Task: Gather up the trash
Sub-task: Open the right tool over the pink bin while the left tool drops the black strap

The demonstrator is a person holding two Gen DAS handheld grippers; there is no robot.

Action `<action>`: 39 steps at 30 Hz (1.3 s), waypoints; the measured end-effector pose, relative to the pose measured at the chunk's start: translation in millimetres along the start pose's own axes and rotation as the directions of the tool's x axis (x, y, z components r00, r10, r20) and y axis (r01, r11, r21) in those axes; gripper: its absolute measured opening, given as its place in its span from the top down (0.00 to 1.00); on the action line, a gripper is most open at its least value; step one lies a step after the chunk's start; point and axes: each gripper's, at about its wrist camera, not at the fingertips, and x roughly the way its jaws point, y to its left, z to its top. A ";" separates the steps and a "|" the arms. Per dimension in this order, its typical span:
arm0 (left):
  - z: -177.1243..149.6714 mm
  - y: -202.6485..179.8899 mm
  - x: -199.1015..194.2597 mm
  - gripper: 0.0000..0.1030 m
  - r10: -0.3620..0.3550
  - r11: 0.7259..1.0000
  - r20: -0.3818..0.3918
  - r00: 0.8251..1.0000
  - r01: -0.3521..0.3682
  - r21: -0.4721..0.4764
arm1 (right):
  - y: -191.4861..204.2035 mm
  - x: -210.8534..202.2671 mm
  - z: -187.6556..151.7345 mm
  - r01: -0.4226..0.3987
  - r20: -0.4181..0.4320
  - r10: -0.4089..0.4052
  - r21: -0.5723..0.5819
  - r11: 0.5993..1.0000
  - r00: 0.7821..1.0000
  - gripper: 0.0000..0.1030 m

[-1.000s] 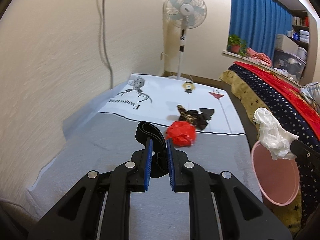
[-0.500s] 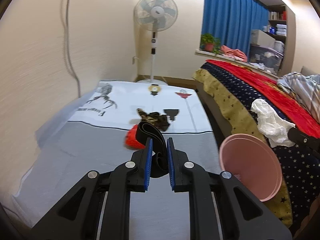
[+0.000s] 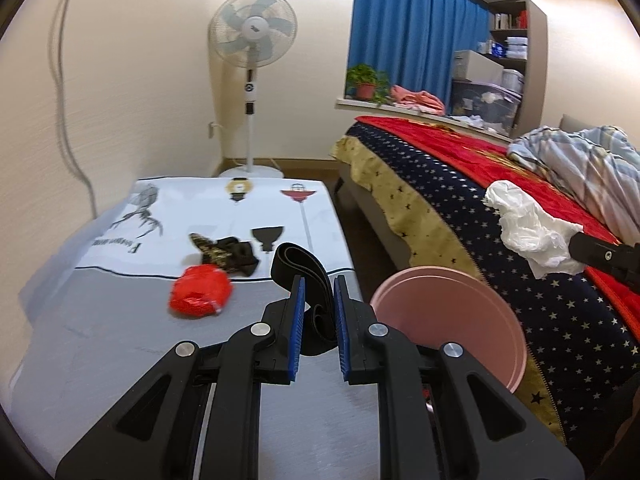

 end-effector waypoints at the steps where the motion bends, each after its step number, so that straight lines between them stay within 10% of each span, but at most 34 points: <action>1: 0.5 -4.1 1.8 0.86 -0.009 1.000 -0.001 1.000 0.009 0.005 | -2.9 0.2 0.3 0.005 0.000 -0.005 0.005 1.000 1.000 0.96; 39: -20.6 -81.9 69.5 0.85 -0.242 0.961 -0.108 0.964 0.254 0.112 | -67.0 58.4 -10.0 0.175 -0.052 -0.170 0.105 0.979 0.984 0.96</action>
